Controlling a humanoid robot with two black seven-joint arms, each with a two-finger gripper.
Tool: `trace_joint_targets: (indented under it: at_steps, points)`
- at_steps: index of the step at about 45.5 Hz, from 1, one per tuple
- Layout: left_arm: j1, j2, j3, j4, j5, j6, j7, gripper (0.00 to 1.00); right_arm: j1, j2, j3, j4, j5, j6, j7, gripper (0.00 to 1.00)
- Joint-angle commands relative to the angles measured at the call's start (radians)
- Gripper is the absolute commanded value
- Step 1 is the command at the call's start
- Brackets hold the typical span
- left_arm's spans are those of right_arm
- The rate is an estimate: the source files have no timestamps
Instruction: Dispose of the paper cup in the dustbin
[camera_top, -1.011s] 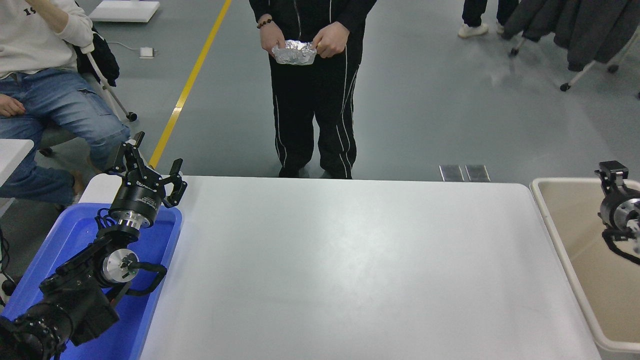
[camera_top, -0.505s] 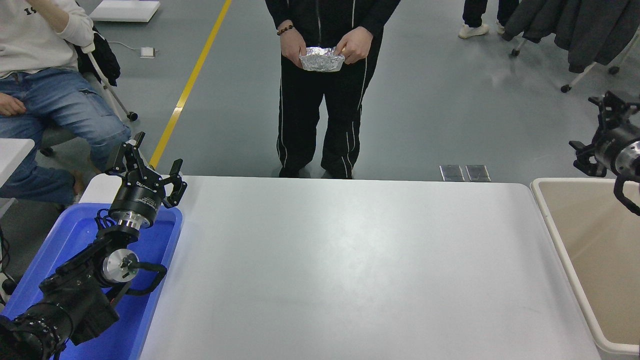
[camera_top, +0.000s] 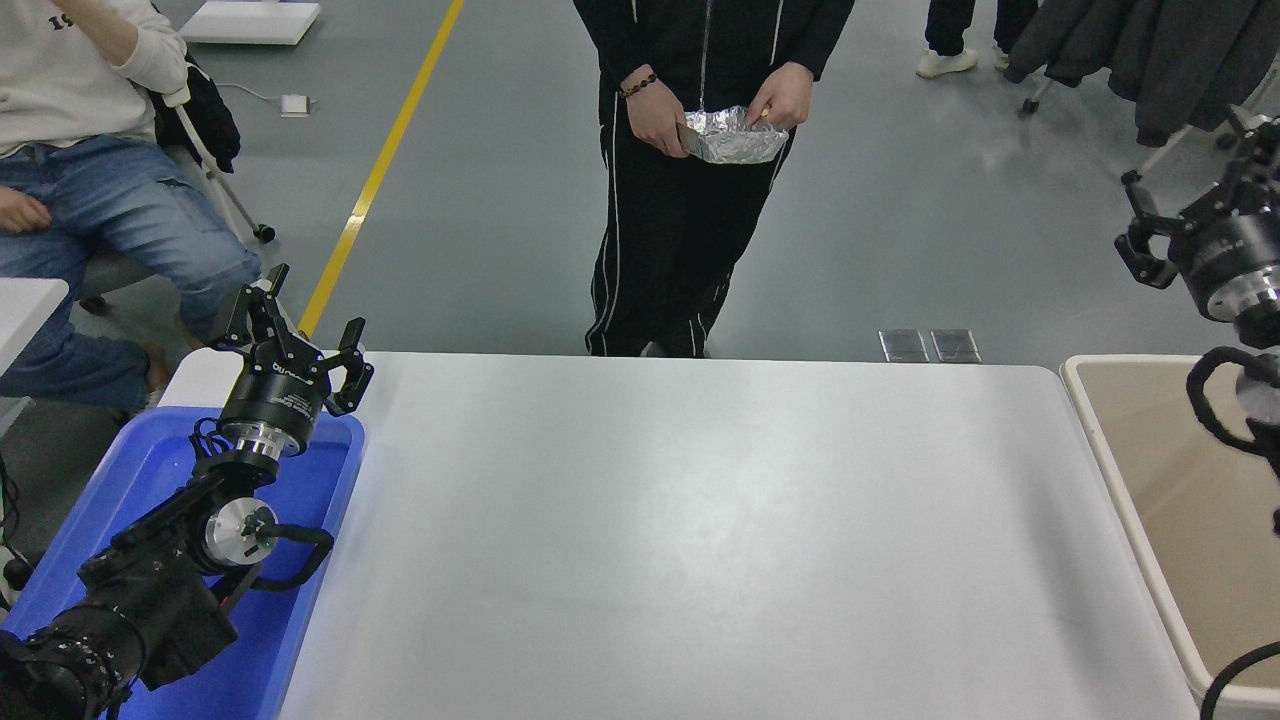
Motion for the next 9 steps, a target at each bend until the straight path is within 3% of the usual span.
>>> trace_joint_targets:
  at_steps: [1,9]
  points:
    - [0.000,0.000,0.000,-0.001,0.000,0.000,0.000,1.00,-0.112,0.070,0.048,0.026,-0.001,0.006,0.024,0.99]
    - [0.000,0.000,0.000,-0.001,0.000,0.000,0.000,1.00,-0.144,0.070,0.037,0.026,-0.001,0.007,0.023,0.99]
